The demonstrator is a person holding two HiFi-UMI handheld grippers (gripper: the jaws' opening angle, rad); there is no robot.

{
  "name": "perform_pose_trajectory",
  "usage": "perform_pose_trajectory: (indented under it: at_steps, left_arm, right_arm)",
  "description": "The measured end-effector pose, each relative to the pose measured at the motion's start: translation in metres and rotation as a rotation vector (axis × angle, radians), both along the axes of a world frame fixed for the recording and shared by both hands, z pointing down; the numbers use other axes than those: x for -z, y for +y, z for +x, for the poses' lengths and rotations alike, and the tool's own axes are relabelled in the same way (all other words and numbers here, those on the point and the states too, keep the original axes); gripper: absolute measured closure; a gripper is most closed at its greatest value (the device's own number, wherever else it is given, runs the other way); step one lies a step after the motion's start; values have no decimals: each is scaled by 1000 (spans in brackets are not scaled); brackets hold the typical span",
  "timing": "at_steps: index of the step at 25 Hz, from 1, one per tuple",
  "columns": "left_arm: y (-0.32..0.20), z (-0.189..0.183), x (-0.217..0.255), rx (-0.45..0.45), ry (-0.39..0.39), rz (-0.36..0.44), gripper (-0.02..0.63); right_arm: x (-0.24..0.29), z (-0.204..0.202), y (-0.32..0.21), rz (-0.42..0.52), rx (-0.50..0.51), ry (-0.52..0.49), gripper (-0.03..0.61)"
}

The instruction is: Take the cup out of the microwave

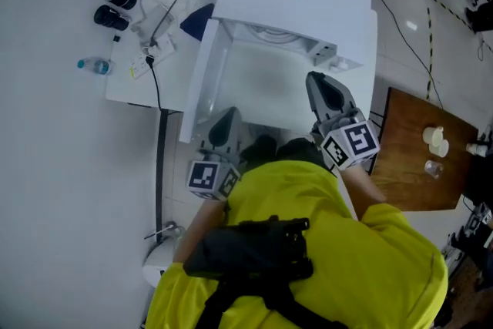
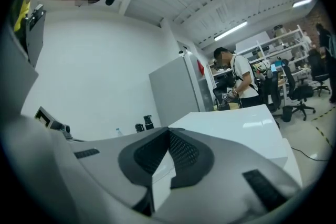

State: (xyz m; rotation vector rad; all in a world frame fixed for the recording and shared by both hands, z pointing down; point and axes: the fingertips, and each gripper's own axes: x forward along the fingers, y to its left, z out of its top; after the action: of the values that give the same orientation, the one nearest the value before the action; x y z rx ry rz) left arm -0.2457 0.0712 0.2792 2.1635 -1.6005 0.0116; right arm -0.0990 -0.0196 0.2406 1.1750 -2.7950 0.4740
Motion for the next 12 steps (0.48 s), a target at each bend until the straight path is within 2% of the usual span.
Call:
perform_pose_trajectory:
  at_steps: [2,5,8,11,12]
  left_arm:
    - [-22,6,-12,-62,11,-29,609]
    - [-55,11,-44,-117,50,-56,453]
    - [-89,11,-94,-138,-34,-73,361]
    - [-137,15,-145,-119,-124,-86,226]
    - [-155,17,-159,-111,-141,-79,221]
  right_arm:
    - [-9,-6,-19,-13,-4,10,574]
    - [-34,-13,-46,-44,-4,15,574]
    - [-68,-19,-60,-97,8,20,574]
    - [-103,-19,-65,-137,39,35,573]
    - [-113,-18,-67,-146,44,36,573]
